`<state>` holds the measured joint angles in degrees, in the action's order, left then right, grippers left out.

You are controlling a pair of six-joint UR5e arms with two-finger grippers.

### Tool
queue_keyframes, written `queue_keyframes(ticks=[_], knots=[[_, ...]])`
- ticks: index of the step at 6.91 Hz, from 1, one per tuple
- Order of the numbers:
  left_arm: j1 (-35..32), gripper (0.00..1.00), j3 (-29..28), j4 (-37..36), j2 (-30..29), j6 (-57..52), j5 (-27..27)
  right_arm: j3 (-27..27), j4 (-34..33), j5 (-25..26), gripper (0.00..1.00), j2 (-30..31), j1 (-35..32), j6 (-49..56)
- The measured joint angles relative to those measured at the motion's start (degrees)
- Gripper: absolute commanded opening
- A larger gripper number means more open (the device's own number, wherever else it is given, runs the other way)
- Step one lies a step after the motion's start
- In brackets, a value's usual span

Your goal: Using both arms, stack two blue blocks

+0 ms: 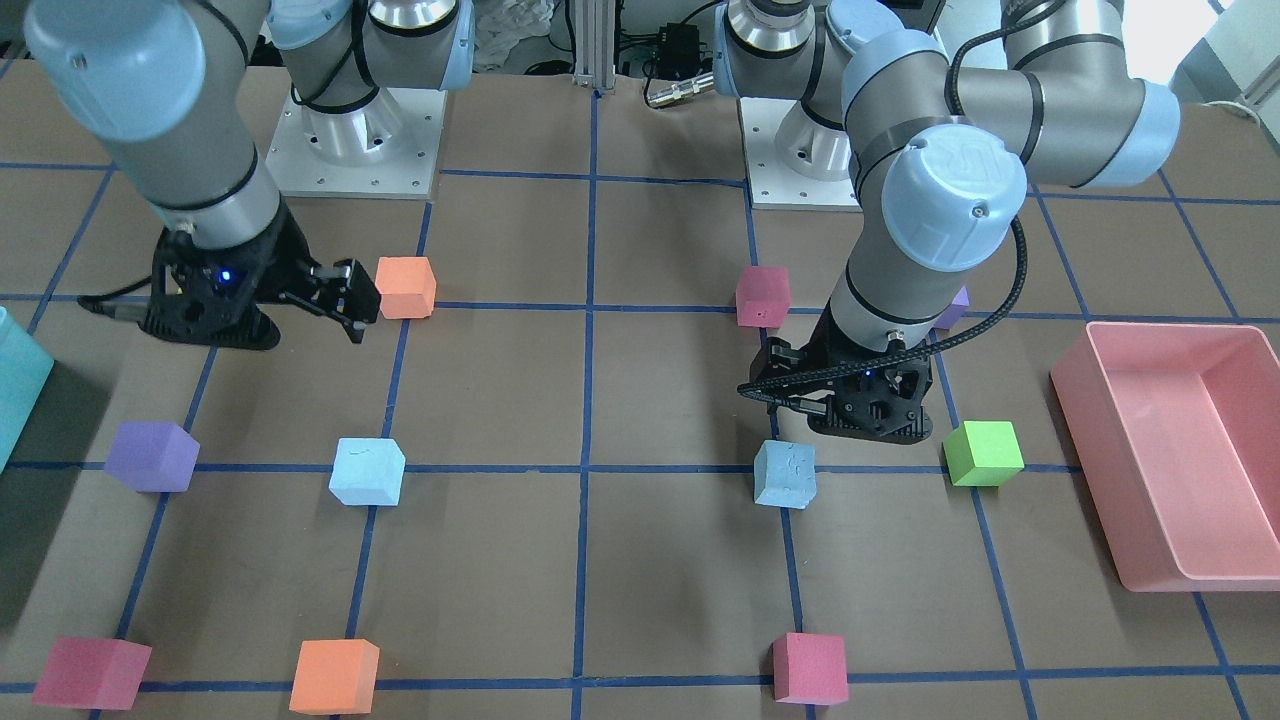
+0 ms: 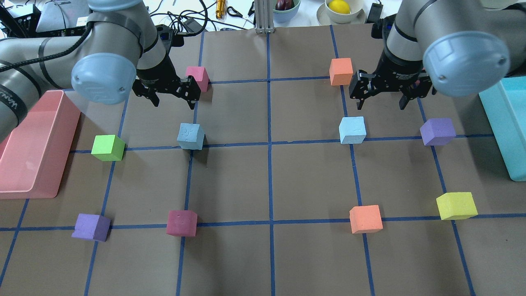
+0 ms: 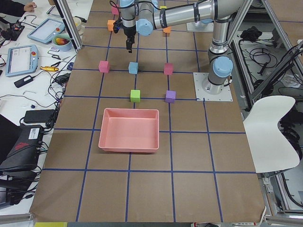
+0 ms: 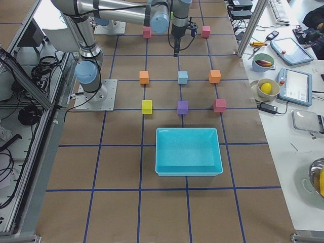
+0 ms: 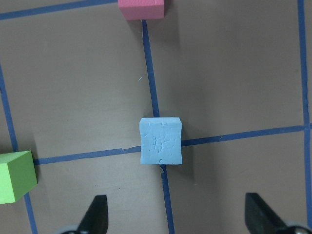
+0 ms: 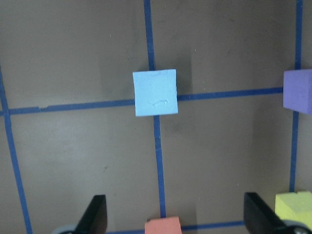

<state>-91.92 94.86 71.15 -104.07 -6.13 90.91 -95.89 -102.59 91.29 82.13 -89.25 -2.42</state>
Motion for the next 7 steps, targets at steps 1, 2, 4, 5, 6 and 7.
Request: queue_keyframes(ticks=[1,2,4,5,6,7], knots=[[0.11,1.0,2.85,-3.31,-0.19,-0.91,0.05,-0.15,-4.4,0.0,1.0,-3.69,0.01,2.03],[0.27,1.0,6.12,-7.54,-0.44,-1.42,0.07,-0.21,-7.32,-0.04,1.0,-6.71,0.02,4.59],[0.64,1.0,10.91,-14.71,-1.78,-1.67,-0.02,-0.28,-13.45,-0.18,1.0,-12.41,0.04,6.89],[0.72,1.0,11.53,-16.39,-2.96,-1.58,-0.03,-0.44,-14.92,-0.29,1.0,-14.53,0.04,7.18],[0.73,1.0,11.72,-18.0,-4.41,-1.38,-0.05,-1.3,-15.55,-0.34,1.0,-16.03,0.06,7.05],[0.72,1.0,11.78,-19.47,-5.73,-1.13,-0.17,-3.27,-16.08,-0.41,1.0,-16.63,0.1,6.71]])
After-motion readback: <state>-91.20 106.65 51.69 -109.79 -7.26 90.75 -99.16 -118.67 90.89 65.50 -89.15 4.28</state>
